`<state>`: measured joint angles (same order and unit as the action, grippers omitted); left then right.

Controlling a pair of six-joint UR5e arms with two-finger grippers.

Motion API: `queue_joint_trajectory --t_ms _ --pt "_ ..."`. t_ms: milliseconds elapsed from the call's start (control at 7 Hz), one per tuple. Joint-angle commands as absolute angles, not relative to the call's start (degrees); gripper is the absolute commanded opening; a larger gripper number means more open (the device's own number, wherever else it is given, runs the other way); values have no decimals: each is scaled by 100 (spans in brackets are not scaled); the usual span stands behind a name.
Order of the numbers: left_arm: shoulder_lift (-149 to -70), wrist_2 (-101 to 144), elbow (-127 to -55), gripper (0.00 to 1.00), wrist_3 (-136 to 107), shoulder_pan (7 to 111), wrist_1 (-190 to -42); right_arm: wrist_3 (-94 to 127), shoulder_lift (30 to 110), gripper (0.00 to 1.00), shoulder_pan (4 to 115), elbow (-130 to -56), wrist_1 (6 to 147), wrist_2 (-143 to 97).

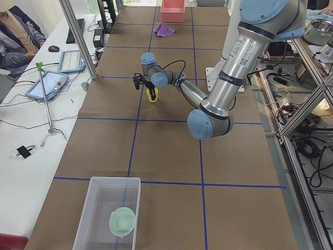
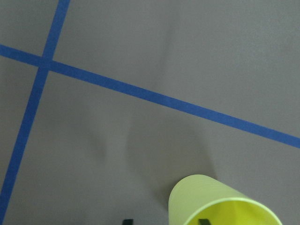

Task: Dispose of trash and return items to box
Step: 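Lift yellow cup with left gripper while right gripper grasps purple cloth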

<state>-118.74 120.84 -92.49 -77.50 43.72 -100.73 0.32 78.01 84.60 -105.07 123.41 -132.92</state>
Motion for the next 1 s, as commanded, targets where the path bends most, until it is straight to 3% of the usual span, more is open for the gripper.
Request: queue_joint_trajectory --t_ms 0,286,857 --pt "-11918 12094 -9272 0 -7814 4377 -10099 253 7927 99 8044 -10137 11738 -13543" --pt "-11953 12260 -9438 0 -7787 4630 -10090 875 8051 100 7684 -9539 10447 -13667" --pt "-11665 13876 -9528 0 -6386 6386 -9976 1816 8437 100 6954 -8782 8521 -13579"
